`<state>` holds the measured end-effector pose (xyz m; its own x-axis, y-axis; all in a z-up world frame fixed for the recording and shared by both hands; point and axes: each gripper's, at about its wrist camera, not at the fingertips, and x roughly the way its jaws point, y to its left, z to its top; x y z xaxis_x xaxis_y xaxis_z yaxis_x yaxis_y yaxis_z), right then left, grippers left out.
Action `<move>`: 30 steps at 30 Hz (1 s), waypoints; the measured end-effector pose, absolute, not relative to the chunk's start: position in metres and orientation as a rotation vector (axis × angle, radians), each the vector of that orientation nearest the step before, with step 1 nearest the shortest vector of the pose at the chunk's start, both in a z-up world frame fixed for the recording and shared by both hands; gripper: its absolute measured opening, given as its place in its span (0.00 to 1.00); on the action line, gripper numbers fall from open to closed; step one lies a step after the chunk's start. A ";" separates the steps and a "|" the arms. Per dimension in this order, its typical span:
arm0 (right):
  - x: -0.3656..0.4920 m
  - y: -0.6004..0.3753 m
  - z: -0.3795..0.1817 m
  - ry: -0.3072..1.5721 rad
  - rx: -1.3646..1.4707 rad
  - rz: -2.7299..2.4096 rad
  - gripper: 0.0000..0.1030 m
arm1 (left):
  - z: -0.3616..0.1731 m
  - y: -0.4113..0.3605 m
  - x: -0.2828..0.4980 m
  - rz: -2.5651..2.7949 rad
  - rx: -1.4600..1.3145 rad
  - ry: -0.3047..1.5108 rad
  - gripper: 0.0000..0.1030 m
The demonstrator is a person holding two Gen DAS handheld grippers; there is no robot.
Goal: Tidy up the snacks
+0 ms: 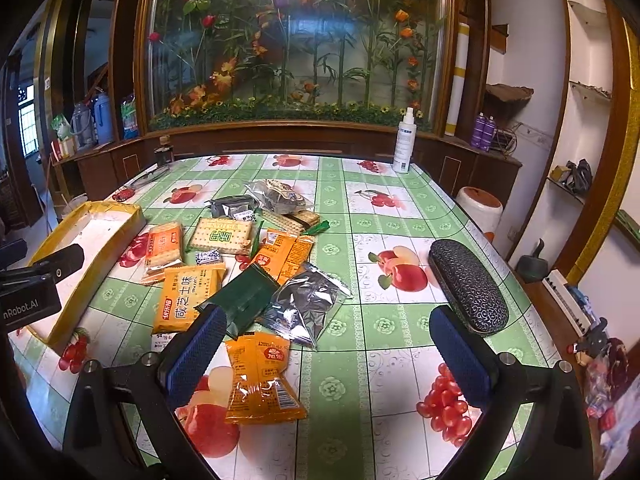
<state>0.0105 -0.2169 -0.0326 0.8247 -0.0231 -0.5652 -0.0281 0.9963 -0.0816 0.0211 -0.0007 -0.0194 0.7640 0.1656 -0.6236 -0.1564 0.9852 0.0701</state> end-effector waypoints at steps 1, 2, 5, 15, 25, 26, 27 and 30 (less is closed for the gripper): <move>0.010 -0.217 -0.032 0.600 -0.091 -0.010 0.99 | -0.020 -0.001 0.021 0.177 0.016 0.679 1.00; 0.010 -0.216 -0.032 0.597 -0.095 -0.019 0.99 | -0.020 -0.001 0.021 0.176 0.016 0.681 1.00; 0.009 -0.217 -0.032 0.596 -0.100 -0.039 0.99 | -0.020 -0.002 0.020 0.182 0.017 0.679 1.00; 0.010 -0.219 -0.030 0.598 -0.098 -0.067 0.99 | -0.017 -0.004 0.017 0.191 0.025 0.674 1.00; 0.009 -0.219 -0.031 0.597 -0.100 -0.068 0.99 | -0.017 -0.005 0.016 0.192 0.030 0.674 1.00; 0.009 -0.219 -0.031 0.598 -0.099 -0.067 0.99 | -0.017 -0.005 0.016 0.193 0.031 0.674 1.00; 0.009 -0.219 -0.031 0.599 -0.100 -0.067 0.99 | -0.017 -0.004 0.016 0.193 0.031 0.675 1.00; 0.009 -0.218 -0.032 0.606 -0.104 -0.067 0.99 | -0.020 -0.004 0.017 0.185 0.032 0.685 1.00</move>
